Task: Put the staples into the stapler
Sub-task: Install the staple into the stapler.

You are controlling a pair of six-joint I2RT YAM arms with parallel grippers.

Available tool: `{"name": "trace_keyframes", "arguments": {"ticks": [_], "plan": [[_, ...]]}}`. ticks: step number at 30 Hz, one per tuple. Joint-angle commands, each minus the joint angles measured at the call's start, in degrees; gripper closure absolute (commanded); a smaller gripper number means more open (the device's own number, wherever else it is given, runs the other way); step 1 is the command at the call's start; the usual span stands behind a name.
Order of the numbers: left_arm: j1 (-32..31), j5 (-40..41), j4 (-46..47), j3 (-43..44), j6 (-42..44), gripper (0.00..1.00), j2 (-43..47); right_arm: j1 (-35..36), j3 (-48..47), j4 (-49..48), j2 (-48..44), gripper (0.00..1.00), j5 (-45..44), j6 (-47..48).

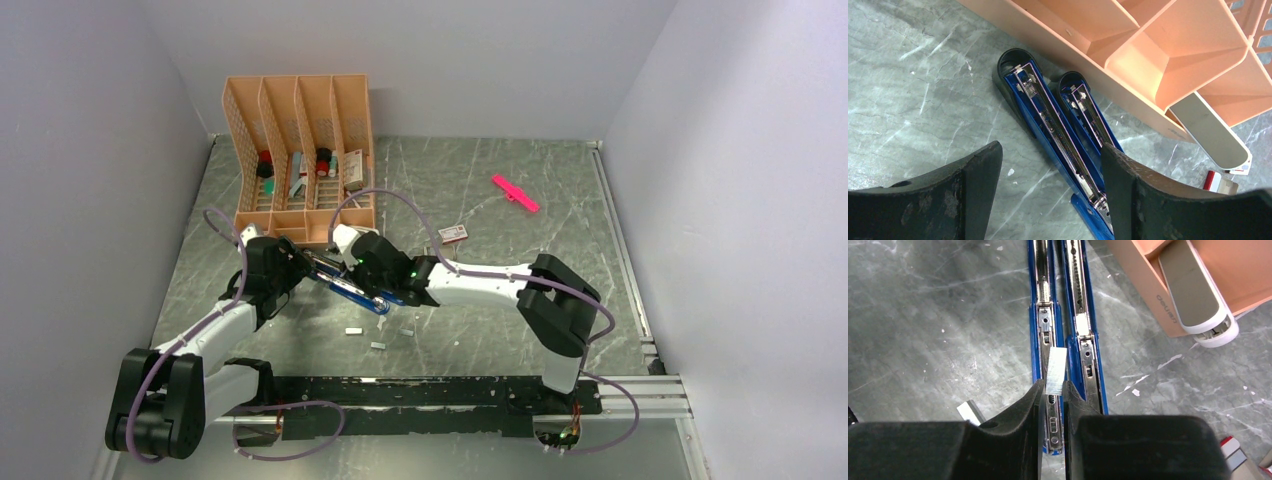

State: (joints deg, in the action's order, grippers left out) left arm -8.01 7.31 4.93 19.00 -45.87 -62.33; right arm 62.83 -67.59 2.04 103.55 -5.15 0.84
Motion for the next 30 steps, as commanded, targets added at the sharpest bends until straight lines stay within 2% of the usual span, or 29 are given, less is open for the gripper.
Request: {"name": "trace_keyframes", "arguments": {"ticks": [1, 16, 30], "plan": [[-0.3, 0.6, 2.0, 0.0, 0.3, 0.24, 0.1, 0.2, -1.5, 0.9, 0.9, 1.00, 1.2, -0.5], [-0.4, 0.9, 2.0, -0.1, 0.3, 0.24, 0.3, -0.5, -4.3, 4.9, 4.6, 1.00, 5.4, -0.9], [-0.3, 0.9, 2.1, -0.2, 0.3, 0.24, 0.2, -0.6, -4.0, 4.9, 4.3, 1.00, 2.7, -2.5]]}}
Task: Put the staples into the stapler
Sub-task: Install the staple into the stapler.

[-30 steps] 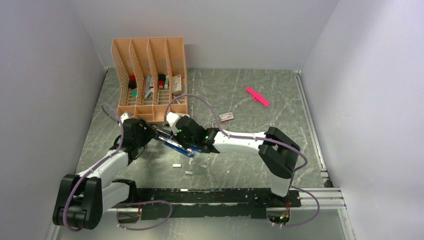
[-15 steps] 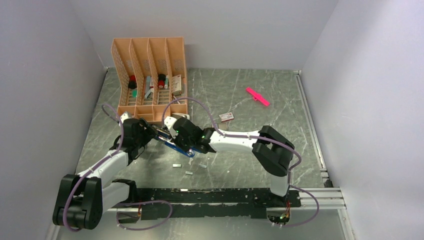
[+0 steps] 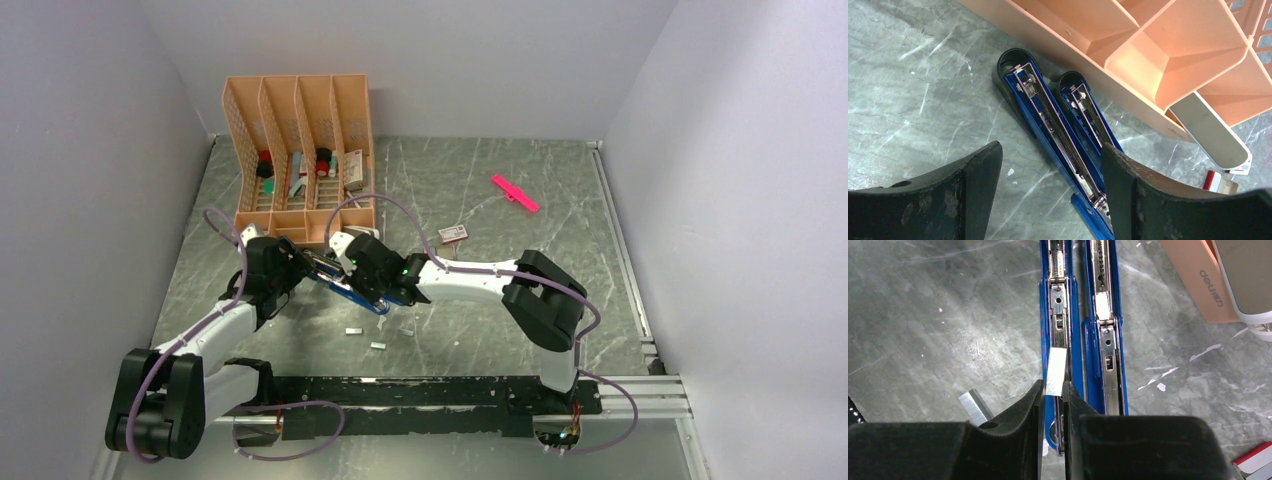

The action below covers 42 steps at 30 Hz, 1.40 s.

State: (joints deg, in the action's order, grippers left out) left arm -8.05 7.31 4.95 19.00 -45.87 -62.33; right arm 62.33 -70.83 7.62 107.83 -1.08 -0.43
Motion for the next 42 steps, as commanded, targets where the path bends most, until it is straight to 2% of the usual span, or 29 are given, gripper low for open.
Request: {"name": "trace_keyframes", "arguments": {"ticks": [1, 6, 42], "plan": [[-0.3, 0.9, 2.0, -0.2, 0.3, 0.24, 0.1, -0.2, -0.5, -1.1, -0.2, 1.00, -1.4, -1.3], [-0.3, 0.9, 2.1, -0.1, 0.3, 0.24, 0.1, -0.3, 0.6, -3.0, -1.3, 1.00, -1.5, -1.8], [-0.3, 0.3, 2.7, 0.0, 0.2, 0.24, -0.5, -0.9, -2.3, 3.1, 2.7, 1.00, -0.6, -2.2]]}}
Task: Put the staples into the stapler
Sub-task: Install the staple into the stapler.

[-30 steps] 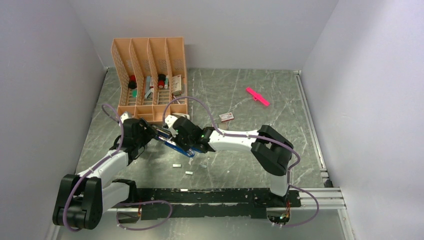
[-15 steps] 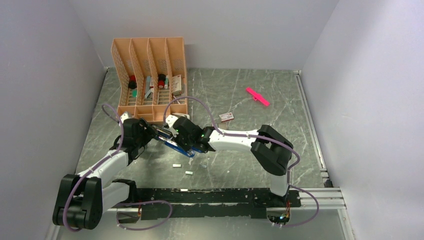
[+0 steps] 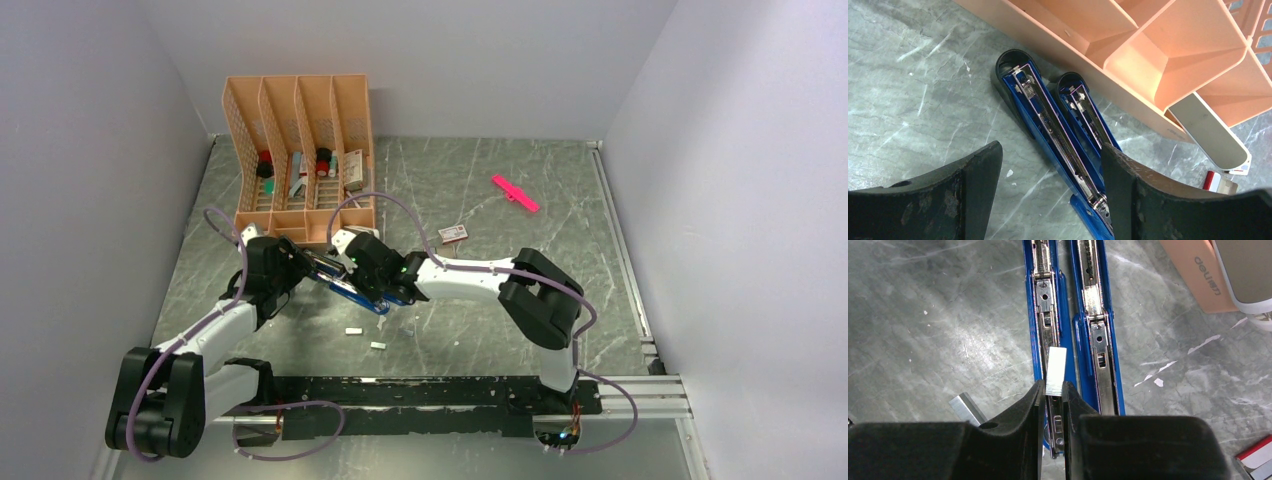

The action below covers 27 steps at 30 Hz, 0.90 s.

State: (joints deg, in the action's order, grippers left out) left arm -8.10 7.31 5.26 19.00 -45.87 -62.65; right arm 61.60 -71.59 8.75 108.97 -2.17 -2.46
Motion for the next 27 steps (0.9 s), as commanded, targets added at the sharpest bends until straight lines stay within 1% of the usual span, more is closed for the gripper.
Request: {"name": "trace_keyframes", "arguments": {"ticks": [1, 13, 27], "plan": [[-0.3, 0.4, 2.4, 0.0, 0.3, 0.24, -0.2, -0.2, -1.4, 1.9, 1.4, 1.00, 0.5, -0.2], [-0.3, 0.5, 2.2, 0.0, 0.2, 0.24, -0.1, -0.1, 1.0, -3.4, -4.2, 1.00, -0.2, 0.3], [-0.3, 0.5, 2.1, -0.2, 0.3, 0.24, 0.0, -0.2, -0.6, -0.9, -1.2, 1.00, 1.6, 0.2]]}}
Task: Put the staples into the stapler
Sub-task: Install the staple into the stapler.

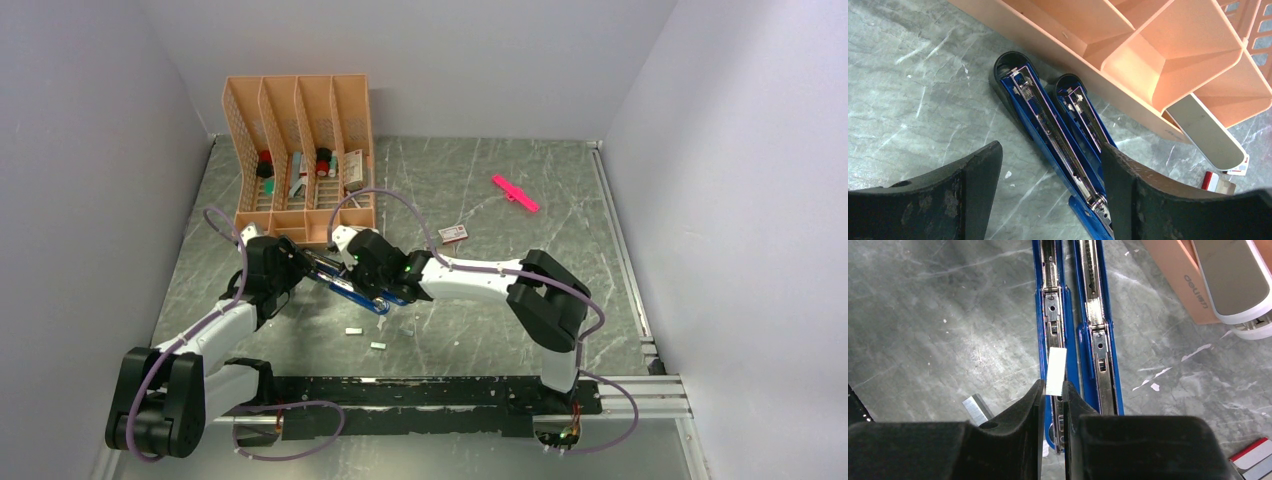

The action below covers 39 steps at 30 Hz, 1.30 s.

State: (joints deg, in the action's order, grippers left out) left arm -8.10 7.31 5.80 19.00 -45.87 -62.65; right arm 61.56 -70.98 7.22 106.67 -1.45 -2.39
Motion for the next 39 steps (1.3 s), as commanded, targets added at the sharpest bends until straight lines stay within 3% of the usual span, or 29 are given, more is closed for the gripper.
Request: {"name": "trace_keyframes", "arguments": {"ticks": [1, 39], "plan": [[-0.3, 0.5, 1.6, -0.2, 0.3, 0.24, 0.1, -0.1, -1.4, 0.7, 1.2, 1.00, 1.0, 0.1], [-0.4, 0.5, 1.7, 0.0, 0.2, 0.24, -0.2, -0.2, -5.1, 8.6, 5.7, 1.00, 1.5, 0.4]]}}
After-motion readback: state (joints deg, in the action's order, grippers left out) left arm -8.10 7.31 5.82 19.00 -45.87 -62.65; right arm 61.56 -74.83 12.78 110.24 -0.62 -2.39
